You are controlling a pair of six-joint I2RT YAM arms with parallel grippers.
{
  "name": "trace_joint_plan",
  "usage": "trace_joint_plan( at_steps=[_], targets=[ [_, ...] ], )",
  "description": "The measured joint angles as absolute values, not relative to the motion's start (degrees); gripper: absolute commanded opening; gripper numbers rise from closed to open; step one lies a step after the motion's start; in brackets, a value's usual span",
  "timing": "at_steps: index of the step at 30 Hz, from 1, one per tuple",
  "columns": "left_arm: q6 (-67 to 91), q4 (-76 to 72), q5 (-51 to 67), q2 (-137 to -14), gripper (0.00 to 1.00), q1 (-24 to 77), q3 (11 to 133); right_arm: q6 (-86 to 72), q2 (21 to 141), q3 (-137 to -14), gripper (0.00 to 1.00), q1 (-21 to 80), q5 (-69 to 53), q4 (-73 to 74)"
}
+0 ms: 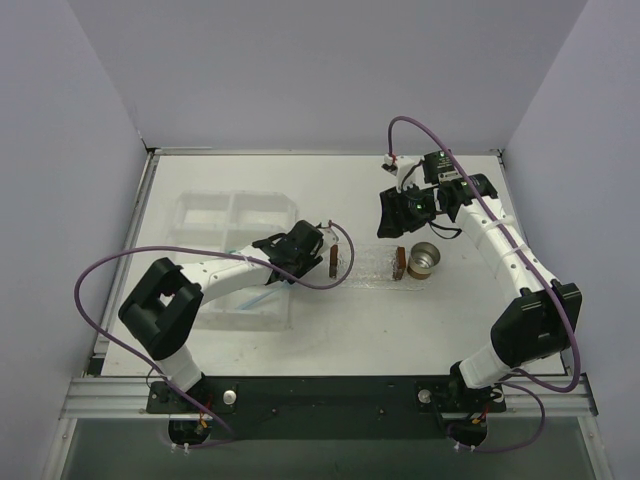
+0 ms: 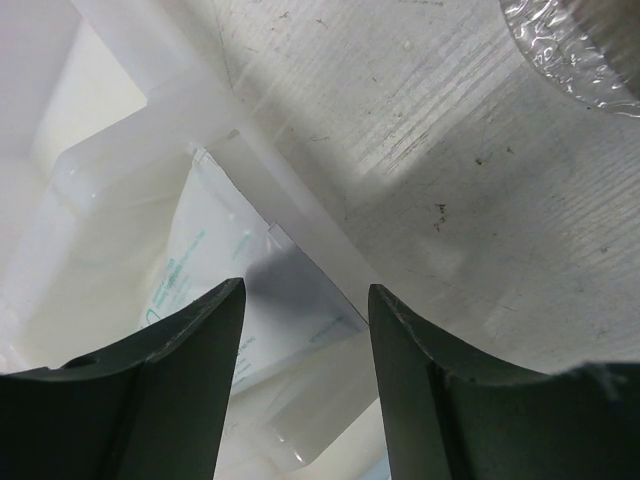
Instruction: Prepare toiletry sets of a toothbrush and toothpaste on the tray
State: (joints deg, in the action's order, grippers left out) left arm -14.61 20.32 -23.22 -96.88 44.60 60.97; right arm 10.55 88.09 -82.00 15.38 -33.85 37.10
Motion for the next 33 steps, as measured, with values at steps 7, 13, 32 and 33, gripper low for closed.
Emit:
trace_joint_plan(
  at_steps=[7,13,32,33],
  targets=[
    [-14.9,20.1,-23.4,-96.9,0.44,44.7,60.8,10.5,88.1,-81.7,0.44,15.4,-33.9,37.1],
    [-15.5,19.6,-23.8,-96.9,0.32,44.9,60.8,10.5,88.1,-81.2,0.44,15.4,-33.9,37.1],
    [-17.9,19.0,-27.3,-94.4,0.00,44.9,61.2,10.5,88.1,-81.0,0.44,15.0,-33.9,37.1],
    [-18.2,19.0,-27.4,-94.3,0.00,44.9,61.2,10.5,88.1,-81.0,0.44,15.0,-33.9,37.1]
  ],
)
